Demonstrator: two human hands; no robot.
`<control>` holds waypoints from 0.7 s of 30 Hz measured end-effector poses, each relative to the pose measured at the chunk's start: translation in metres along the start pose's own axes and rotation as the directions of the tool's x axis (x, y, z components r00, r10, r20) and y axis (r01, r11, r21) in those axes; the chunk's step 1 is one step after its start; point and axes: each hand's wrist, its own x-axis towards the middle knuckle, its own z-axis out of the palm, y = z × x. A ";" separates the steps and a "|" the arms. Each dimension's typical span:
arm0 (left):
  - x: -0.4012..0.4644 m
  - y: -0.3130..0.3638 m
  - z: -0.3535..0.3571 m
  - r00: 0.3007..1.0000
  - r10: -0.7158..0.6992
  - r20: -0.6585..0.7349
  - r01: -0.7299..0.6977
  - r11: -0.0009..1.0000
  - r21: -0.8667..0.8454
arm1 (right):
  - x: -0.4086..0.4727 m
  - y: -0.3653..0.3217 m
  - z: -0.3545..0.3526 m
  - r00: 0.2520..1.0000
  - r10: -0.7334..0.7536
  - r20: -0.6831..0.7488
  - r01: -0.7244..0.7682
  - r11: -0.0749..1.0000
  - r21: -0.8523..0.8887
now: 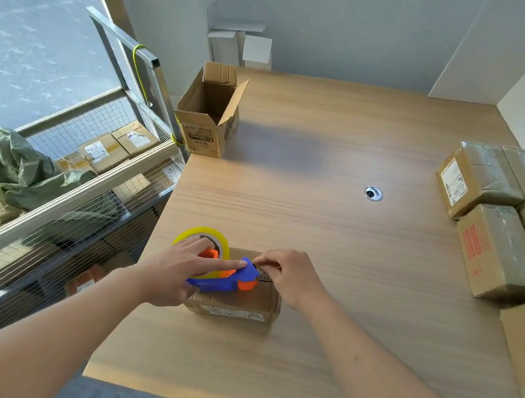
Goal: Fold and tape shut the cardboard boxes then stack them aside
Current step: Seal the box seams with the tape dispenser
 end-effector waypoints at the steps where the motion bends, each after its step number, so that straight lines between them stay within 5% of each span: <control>1: 0.000 0.000 0.000 1.000 -0.004 0.004 0.004 1.000 -0.006 | 0.001 0.000 0.001 1.000 0.004 -0.013 -0.005 1.000 -0.002; 12: -0.008 0.021 0.029 0.952 -0.054 -0.301 0.093 0.989 0.116 | 0.000 -0.003 0.013 0.991 0.058 -0.120 -0.058 0.998 0.004; 21: -0.011 0.010 0.035 0.951 0.003 -0.309 0.047 0.987 0.154 | -0.032 -0.002 0.022 0.952 0.129 -0.277 -0.133 0.991 0.006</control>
